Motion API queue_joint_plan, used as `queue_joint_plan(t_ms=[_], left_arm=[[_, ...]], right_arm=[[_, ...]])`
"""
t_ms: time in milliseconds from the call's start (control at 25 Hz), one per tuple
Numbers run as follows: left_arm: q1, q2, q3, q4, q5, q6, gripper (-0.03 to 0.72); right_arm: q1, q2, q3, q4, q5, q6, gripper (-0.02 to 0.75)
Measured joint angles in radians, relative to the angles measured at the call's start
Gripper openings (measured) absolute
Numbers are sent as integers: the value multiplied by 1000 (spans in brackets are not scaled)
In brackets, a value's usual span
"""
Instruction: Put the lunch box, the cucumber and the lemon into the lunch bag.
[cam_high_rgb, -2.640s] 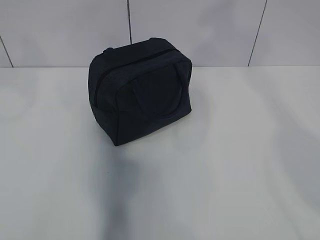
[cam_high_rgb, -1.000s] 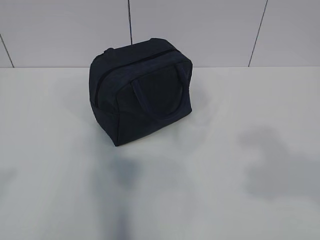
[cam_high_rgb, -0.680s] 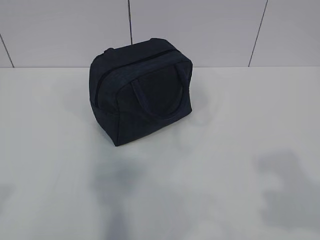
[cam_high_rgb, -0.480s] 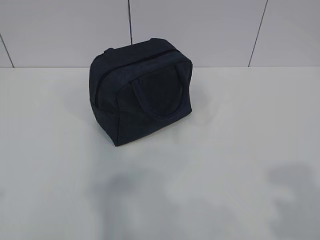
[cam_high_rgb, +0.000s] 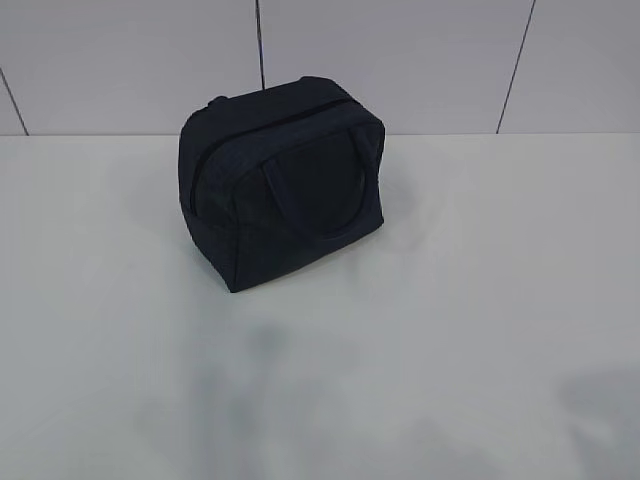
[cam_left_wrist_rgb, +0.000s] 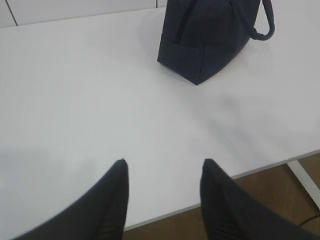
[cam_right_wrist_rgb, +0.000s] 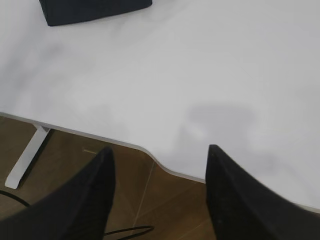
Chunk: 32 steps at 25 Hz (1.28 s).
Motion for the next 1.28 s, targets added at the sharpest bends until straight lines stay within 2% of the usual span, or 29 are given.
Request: queue_joint_plan(t_ms=[400,680,1280], left_arm=[[0,-4,87,-31,-71,-2,333],[0,-4,87,46,-62,4,322],[0,-4,87,53,-58,4,296]], right_arm=[[0,-9,0,-25,-2,4,433],[0,-9,8,-29,-17,6,433],[0,-9,13,-31,-27,6,433]])
